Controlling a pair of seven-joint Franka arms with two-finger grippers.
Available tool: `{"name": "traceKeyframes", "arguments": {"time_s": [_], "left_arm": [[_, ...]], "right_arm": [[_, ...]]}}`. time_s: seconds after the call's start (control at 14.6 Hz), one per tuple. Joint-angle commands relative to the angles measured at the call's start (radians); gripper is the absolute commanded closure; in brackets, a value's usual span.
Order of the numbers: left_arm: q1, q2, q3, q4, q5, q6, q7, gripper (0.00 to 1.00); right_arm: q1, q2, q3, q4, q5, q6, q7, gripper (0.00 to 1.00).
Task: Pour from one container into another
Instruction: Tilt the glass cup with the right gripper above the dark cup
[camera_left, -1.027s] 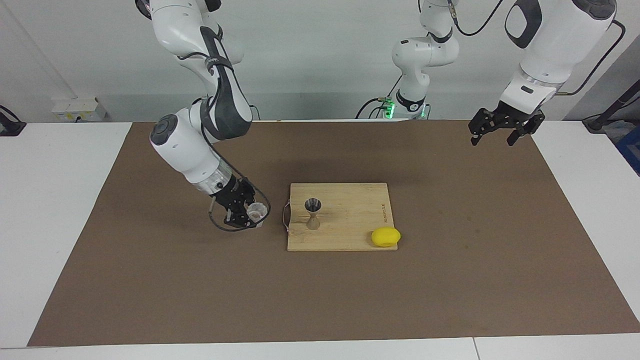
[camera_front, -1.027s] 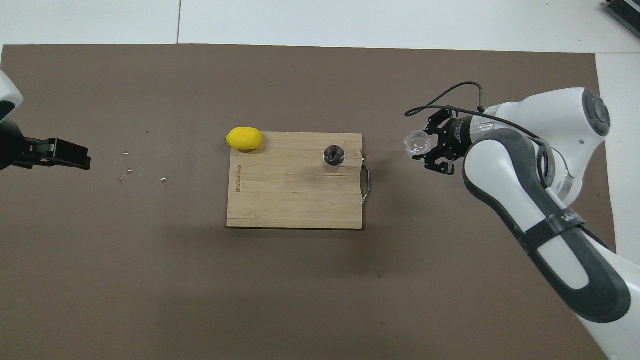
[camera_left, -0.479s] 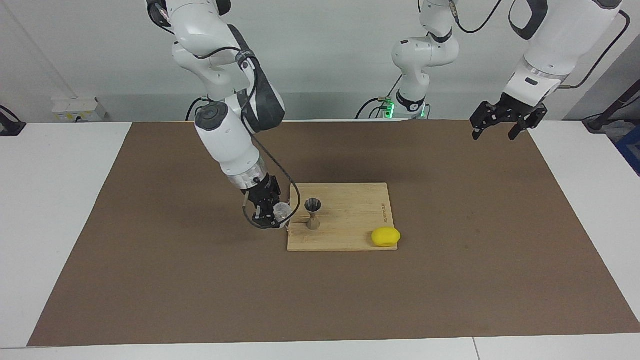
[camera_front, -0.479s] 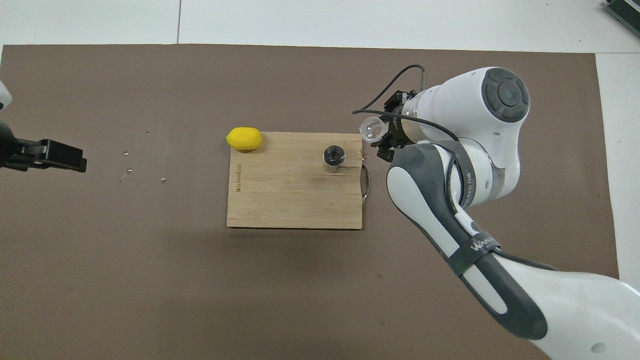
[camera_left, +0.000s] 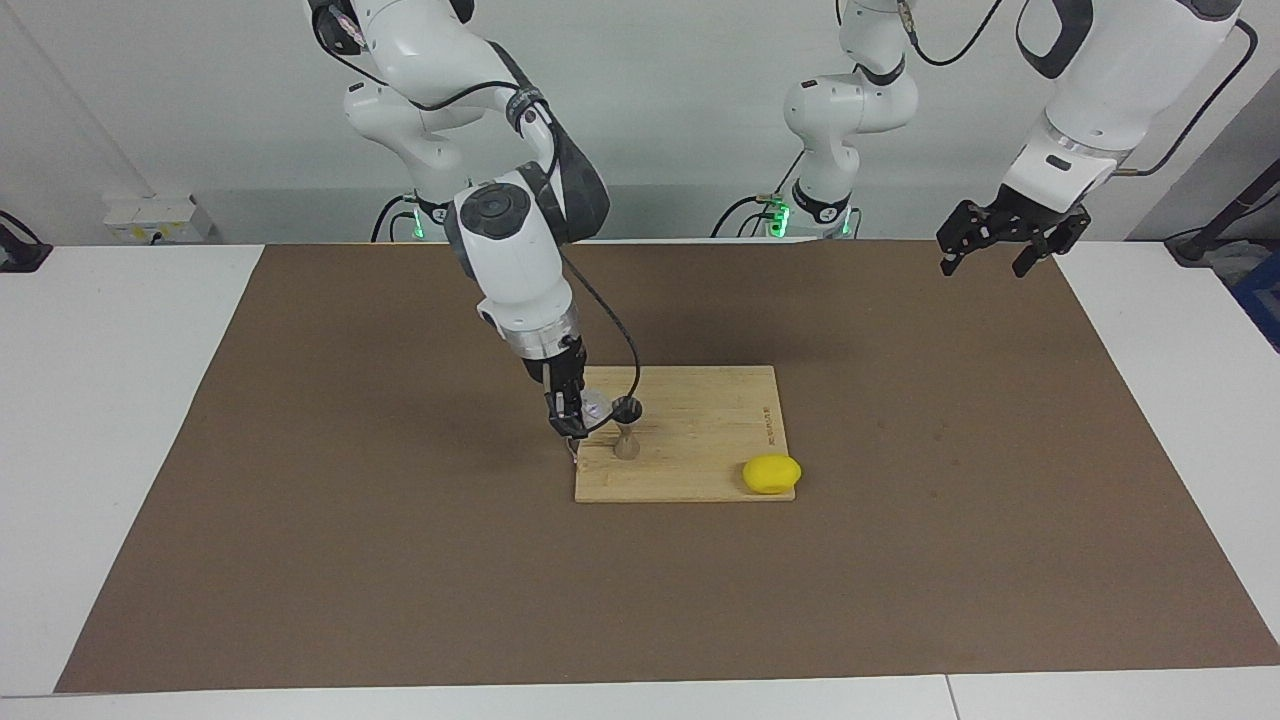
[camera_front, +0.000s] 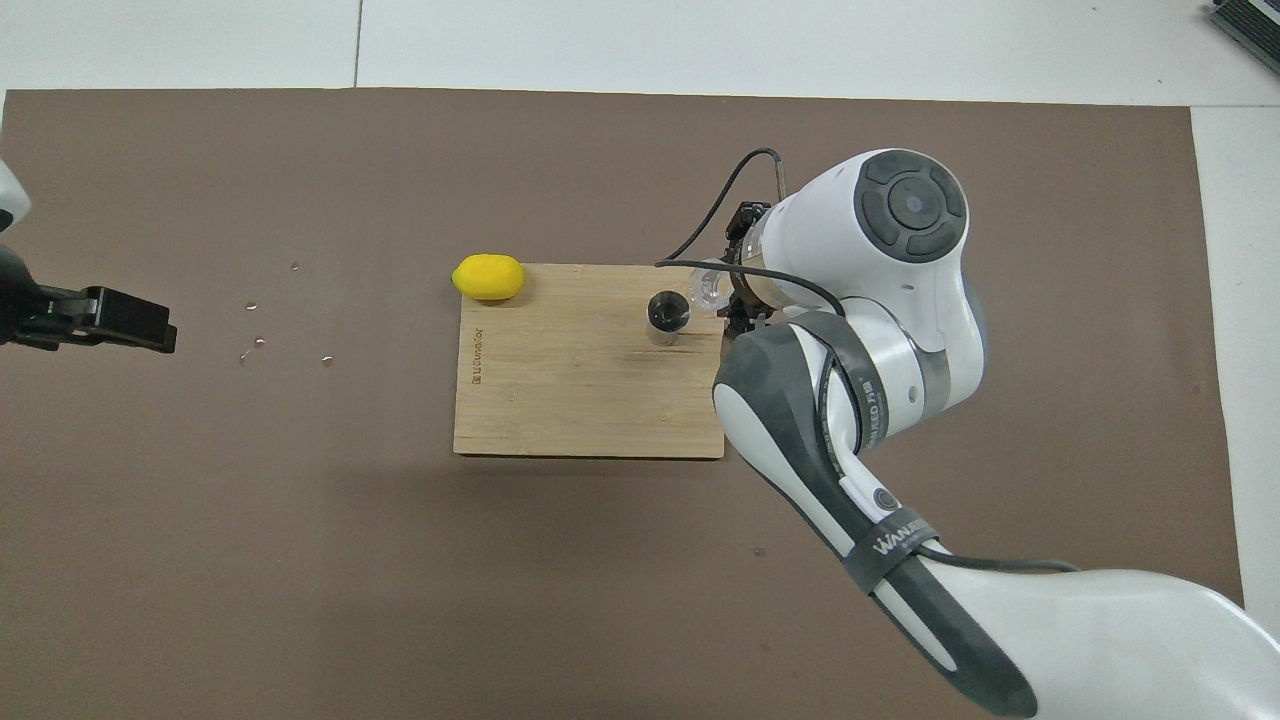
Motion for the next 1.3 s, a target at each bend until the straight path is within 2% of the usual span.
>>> {"name": "traceKeyframes", "arguments": {"time_s": [0.0,0.27,0.48,1.23], "left_arm": [[0.008,-0.021,0.001,-0.017,-0.011,-0.015,0.014,0.0],[0.008,-0.021,0.001,-0.017,-0.011,-0.015,0.014,0.0],[0.008,-0.021,0.001,-0.017,-0.011,-0.015,0.014,0.0],[0.008,-0.02,0.001,-0.017,-0.011,-0.015,0.014,0.0]], "right_arm": [[0.016,0.019,0.004,0.042,-0.056,-0.038,0.015,1.0],[0.019,0.019,0.008,0.045,-0.12,-0.073,0.002,1.0],[0.03,0.034,0.008,0.089,-0.139,-0.114,-0.041,1.0],[0.07,0.056,0.008,0.128,-0.24,-0.156,-0.086,1.0]]}}
